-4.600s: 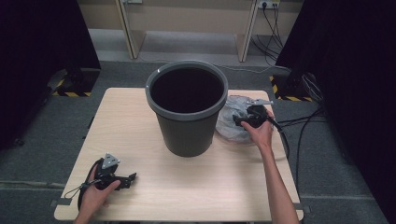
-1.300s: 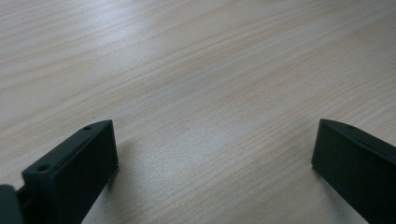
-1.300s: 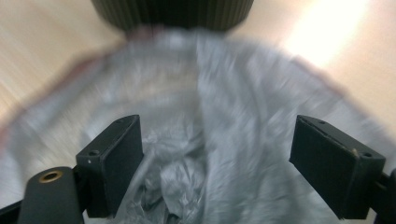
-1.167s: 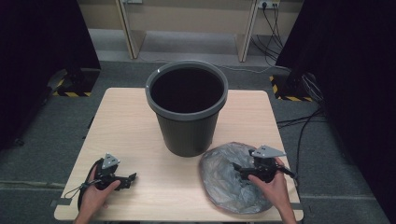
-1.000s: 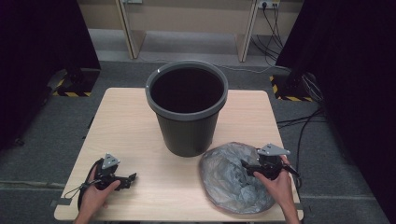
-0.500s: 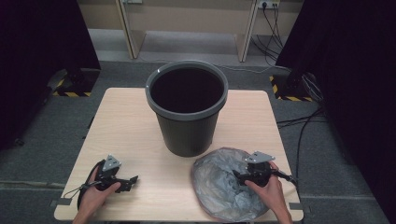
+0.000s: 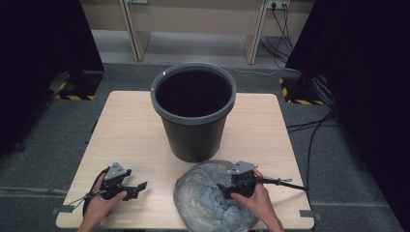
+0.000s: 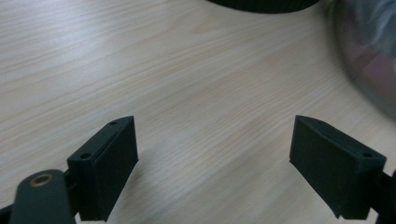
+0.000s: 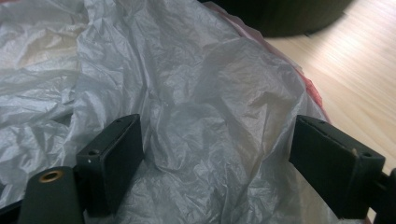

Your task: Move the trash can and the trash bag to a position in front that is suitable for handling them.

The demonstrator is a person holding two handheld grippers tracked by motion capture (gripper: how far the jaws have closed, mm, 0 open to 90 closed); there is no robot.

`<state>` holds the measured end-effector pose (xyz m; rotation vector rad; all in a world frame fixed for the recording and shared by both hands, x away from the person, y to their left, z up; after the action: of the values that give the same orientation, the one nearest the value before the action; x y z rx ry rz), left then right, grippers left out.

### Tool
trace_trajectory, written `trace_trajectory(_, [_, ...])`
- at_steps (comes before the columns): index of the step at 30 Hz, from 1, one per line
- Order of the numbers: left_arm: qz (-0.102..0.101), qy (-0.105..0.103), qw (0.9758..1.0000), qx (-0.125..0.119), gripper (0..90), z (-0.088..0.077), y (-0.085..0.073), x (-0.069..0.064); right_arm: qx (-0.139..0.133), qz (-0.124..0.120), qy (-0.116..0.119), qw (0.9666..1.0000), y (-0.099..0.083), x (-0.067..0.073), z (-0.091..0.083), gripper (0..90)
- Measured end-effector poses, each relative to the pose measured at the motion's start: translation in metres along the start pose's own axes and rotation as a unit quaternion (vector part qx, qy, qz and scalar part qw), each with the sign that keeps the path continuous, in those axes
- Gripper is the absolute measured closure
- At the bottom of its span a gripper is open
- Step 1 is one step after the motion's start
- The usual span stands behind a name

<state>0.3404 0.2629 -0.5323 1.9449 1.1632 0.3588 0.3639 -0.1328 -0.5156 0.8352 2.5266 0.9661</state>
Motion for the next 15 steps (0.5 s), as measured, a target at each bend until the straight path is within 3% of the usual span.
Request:
trace_trajectory(3, [-0.002, -0.011, 0.9999, -0.007, 14.8, 0.0, 0.003, -0.007, -0.002, -0.015, 0.012, 0.9998, 0.012, 0.014, 0.008, 17.5])
trace_trajectory(8, [0.005, -0.021, 0.9996, -0.018, 14.8, -0.002, 0.007, -0.017, -0.008, -0.03, 0.017, 0.9994, 0.023, 0.024, 0.013, 17.5])
trace_trajectory(15, [0.001, -0.032, 0.9993, -0.021, 14.8, -0.001, 0.009, -0.023, -0.051, 0.002, 0.011, 0.9987, 0.032, 0.013, -0.01, 17.3])
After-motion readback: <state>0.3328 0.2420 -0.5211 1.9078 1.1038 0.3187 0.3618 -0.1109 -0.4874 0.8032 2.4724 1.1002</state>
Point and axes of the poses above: each handheld gripper's, and its own axes: z roughly forward along the jaws, y roughly out of its top, x roughly to its left, the point moved 3 cm from there along z, roughly forward along the jaws, and after that the axes turned 3 degrees about -z, right-handed, at the moved point
